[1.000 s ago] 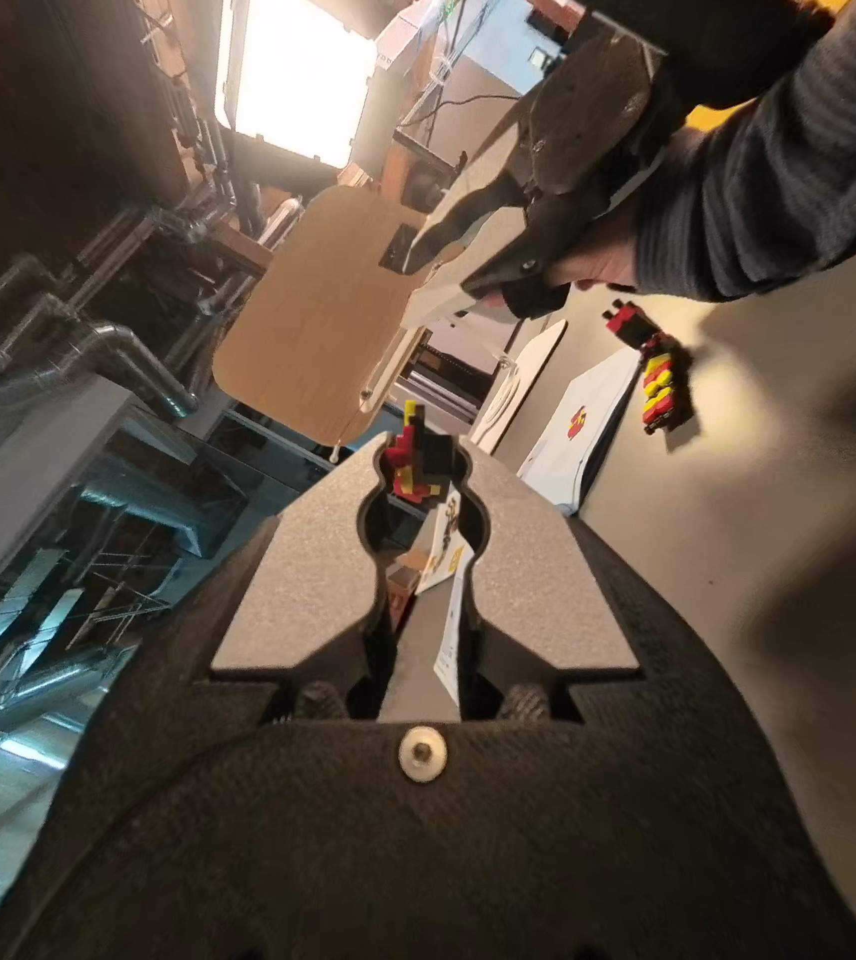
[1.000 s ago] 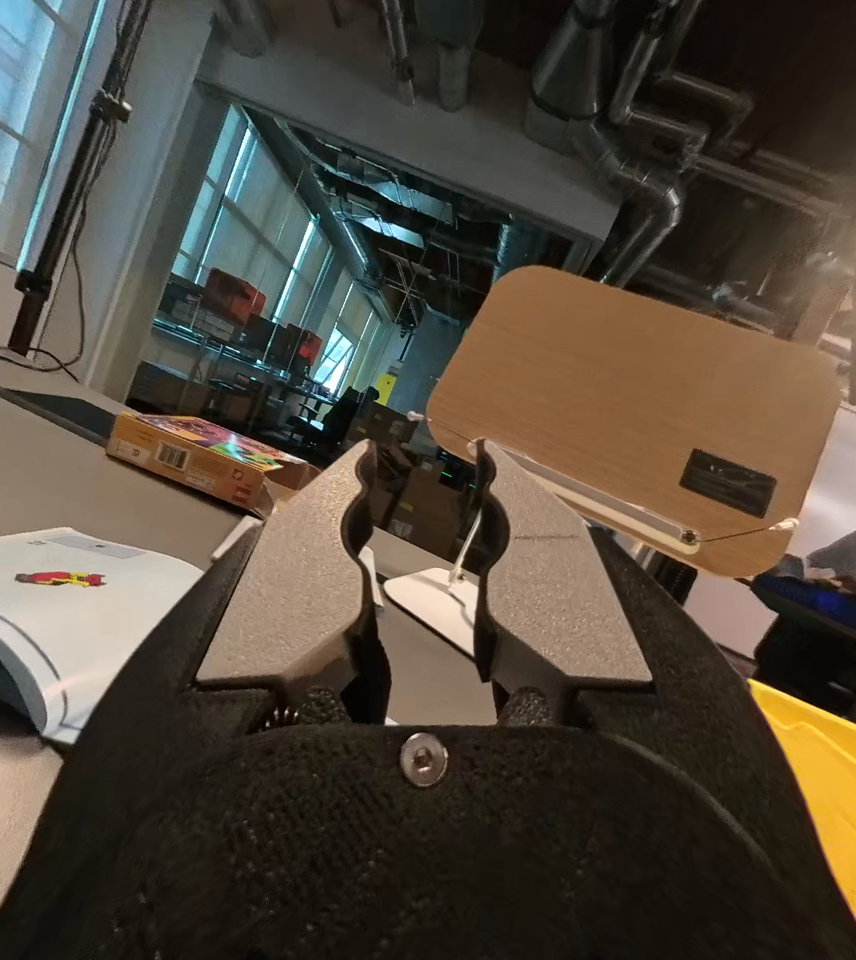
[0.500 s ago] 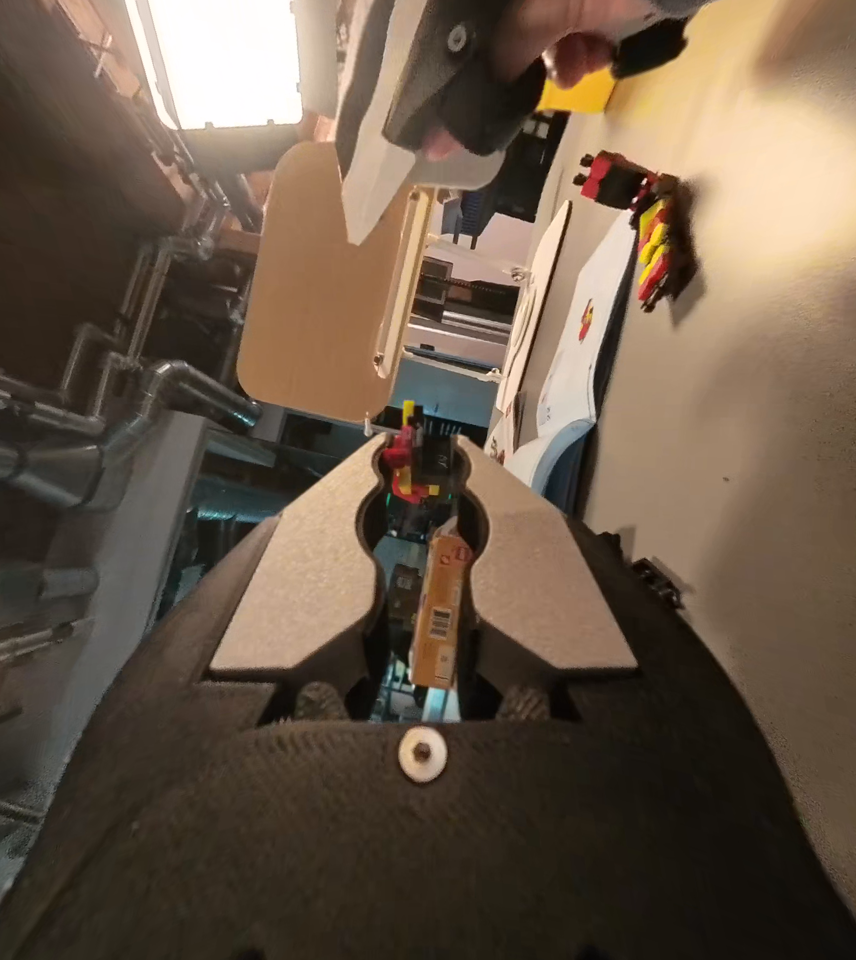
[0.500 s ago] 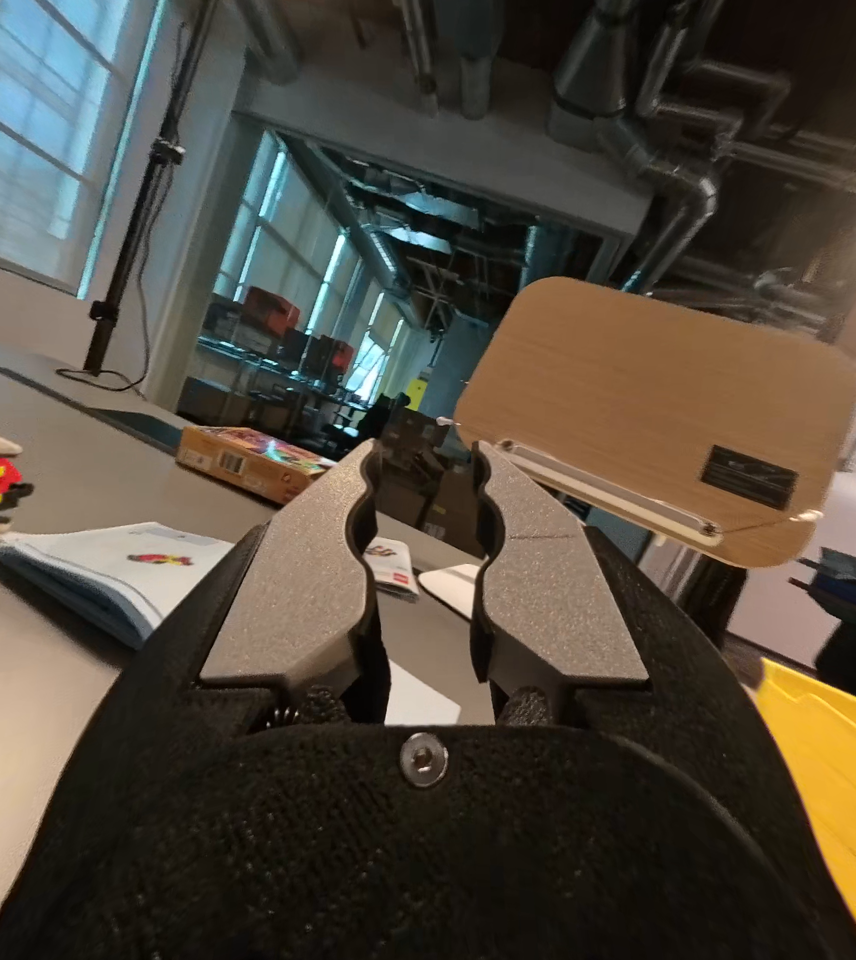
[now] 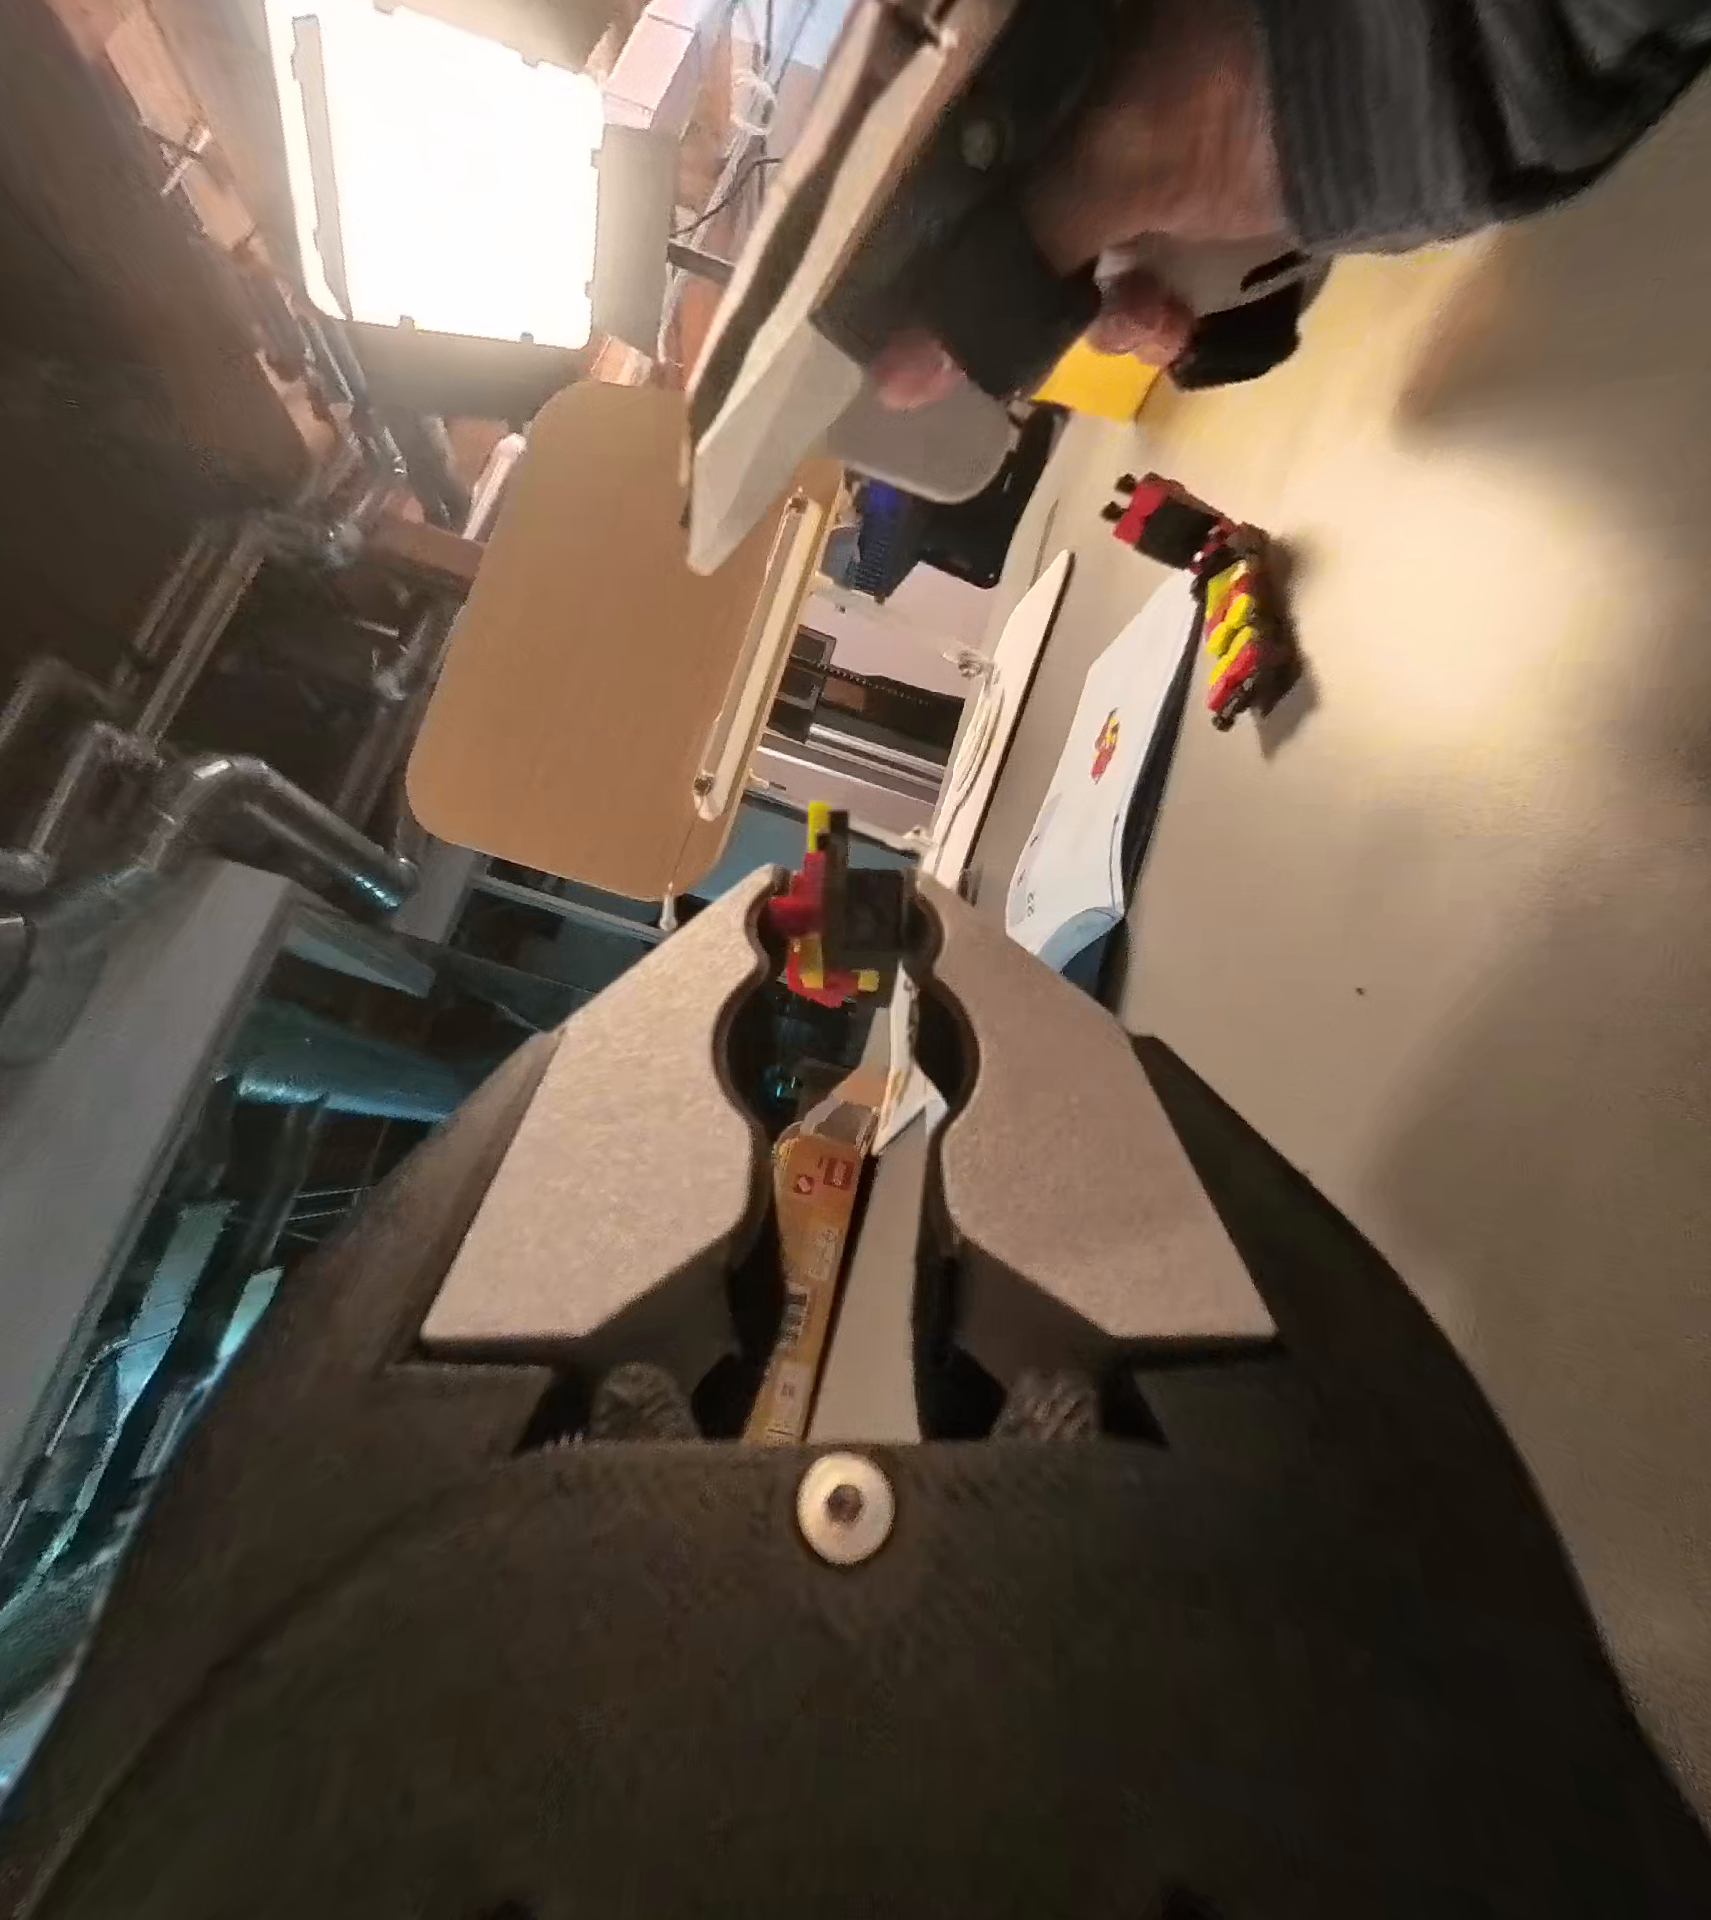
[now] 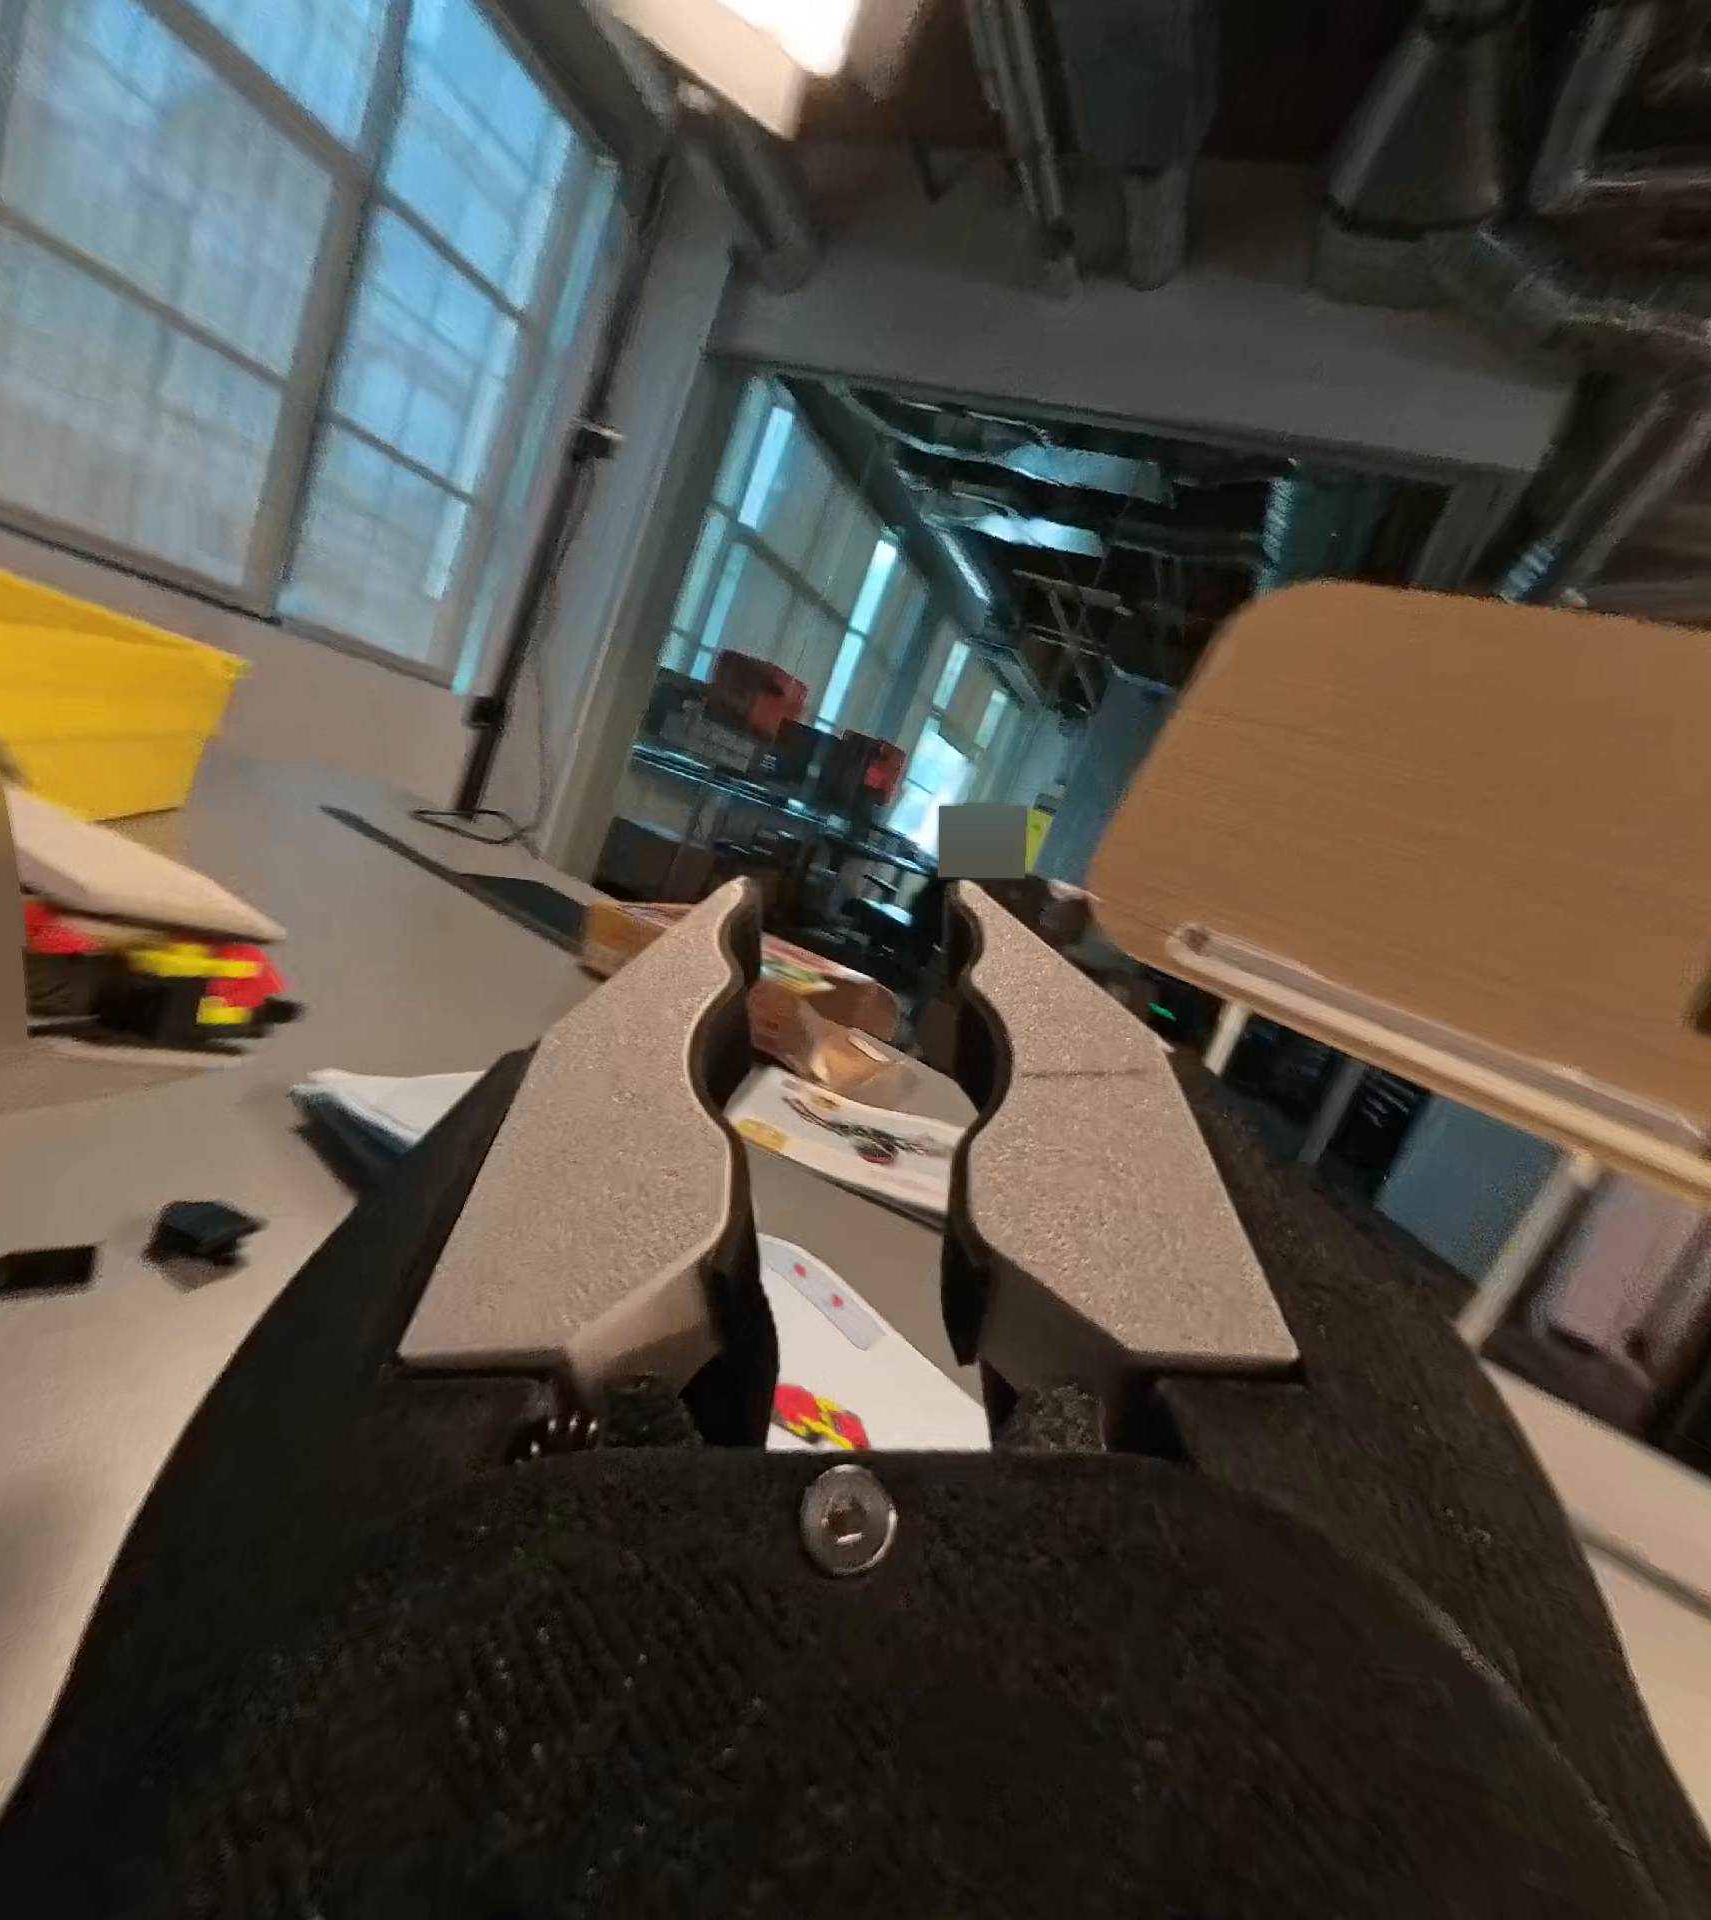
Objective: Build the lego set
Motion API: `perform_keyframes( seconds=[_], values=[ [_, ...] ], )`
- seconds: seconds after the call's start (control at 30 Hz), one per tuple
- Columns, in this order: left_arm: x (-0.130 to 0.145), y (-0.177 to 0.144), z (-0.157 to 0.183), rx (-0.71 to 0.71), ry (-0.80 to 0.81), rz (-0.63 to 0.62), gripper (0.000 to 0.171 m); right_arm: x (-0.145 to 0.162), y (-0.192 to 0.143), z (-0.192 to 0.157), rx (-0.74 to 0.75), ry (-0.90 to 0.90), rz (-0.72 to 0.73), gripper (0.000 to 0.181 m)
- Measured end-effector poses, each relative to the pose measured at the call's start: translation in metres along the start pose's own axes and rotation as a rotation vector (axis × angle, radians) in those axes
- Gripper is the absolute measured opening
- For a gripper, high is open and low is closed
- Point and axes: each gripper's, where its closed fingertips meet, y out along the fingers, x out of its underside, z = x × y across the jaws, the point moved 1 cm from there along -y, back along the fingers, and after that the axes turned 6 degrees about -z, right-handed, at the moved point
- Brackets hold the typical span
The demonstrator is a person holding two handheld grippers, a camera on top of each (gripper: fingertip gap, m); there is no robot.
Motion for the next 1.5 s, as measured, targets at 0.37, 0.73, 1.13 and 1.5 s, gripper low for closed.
perform_keyframes(
  seconds=[0.37,0.73,1.13,1.5],
  values=[
    [0.027,0.004,0.022,0.164,-0.017,-0.115,0.02,0.023,-0.013,-0.134,-0.499,-0.614,-0.116,0.031],
    [0.027,0.002,0.033,0.242,0.007,-0.123,0.02,0.041,-0.009,-0.143,-0.499,-0.775,-0.203,0.003],
    [0.022,-0.006,0.037,0.285,-0.017,-0.063,0.022,0.035,-0.02,-0.145,-0.519,-0.772,-0.145,0.003],
    [0.026,0.003,0.026,0.169,0.042,-0.138,0.022,0.028,-0.089,-0.129,-0.426,0.211,-0.718,0.038]
  ],
)
